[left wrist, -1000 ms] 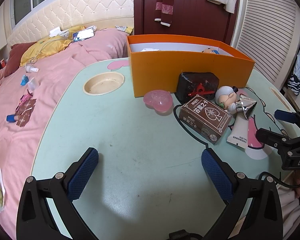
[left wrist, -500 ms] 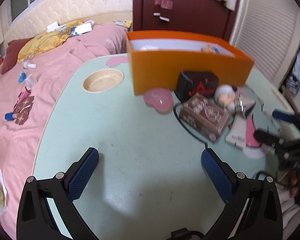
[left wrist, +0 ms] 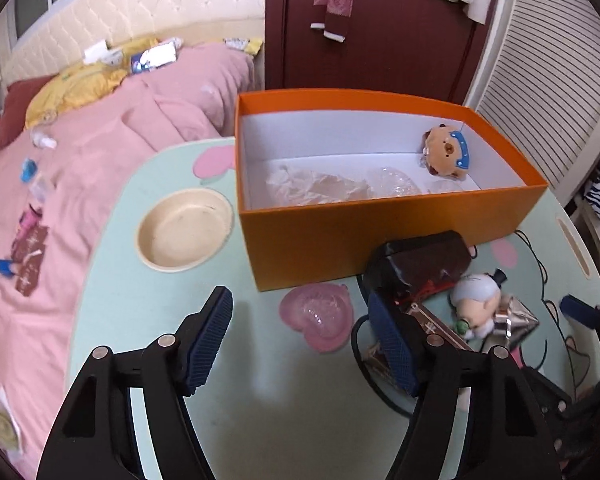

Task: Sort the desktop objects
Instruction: 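Grasp the pink heart on the table with the left gripper, then grasp the silver cone with the right gripper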

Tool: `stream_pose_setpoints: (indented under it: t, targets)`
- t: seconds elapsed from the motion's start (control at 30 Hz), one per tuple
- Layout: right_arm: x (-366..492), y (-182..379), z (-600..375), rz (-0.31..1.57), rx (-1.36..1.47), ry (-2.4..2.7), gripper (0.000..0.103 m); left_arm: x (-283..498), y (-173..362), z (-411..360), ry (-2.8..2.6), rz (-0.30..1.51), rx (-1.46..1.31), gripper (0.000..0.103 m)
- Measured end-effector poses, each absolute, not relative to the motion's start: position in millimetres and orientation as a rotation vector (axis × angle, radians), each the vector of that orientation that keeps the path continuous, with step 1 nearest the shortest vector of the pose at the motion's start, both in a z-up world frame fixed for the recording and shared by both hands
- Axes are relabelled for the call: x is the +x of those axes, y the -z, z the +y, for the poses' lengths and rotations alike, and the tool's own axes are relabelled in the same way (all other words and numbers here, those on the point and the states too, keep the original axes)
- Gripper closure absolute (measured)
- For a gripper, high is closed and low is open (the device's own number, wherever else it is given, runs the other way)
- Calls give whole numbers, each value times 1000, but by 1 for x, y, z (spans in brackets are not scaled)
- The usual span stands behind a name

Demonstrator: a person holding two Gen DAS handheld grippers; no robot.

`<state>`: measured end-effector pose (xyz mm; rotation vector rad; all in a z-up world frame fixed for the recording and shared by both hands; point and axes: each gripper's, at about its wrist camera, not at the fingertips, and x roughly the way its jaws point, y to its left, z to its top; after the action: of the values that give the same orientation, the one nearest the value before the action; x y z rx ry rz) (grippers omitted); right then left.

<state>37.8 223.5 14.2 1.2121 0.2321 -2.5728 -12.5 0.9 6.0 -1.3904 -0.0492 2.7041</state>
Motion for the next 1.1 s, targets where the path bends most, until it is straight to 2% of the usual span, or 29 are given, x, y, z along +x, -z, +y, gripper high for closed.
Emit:
stream_pose_setpoints:
  t: [0.03,0.1,0.13,0.17,0.6,0.7,0.83,0.87,0.93,1.07,1.1]
  targets:
    - [37,-14,223,232,1212,2573,0,-14,-3,1,-2700,-49,-1395,33]
    - [37,-14,223,231,1212,2572,0,-14,0,2,-2705,-31,-1386,55]
    - [37,-14,223,233,1212,2572,0,-12,0,3,-2711,-16,-1373,61]
    - [37,-14,223,235,1210,2571,0,-11,-1,3,-2698,-11,-1368,63]
    - [34,-17,222,229,1205,2553,1,30,-1,-13,-2761,-9,-1332,63]
    - [36,-26,218,222,1146,2537,6,29,0,-12,-2764,-7,-1327,63]
    - [36,-41,203,254,1055,2528,7,29,0,-12,-2763,-7,-1322,63]
    - [34,-42,201,250,1051,2521,9,30,0,-12,-2763,-5,-1322,63]
    - [25,-44,192,233,1057,2492,21,30,0,-12,-2764,-6,-1321,63]
    - [13,-41,178,251,1084,2452,28,30,0,-13,-2763,-10,-1320,63]
    - [11,-38,175,264,1091,2444,37,30,0,-14,-2763,-11,-1320,63]
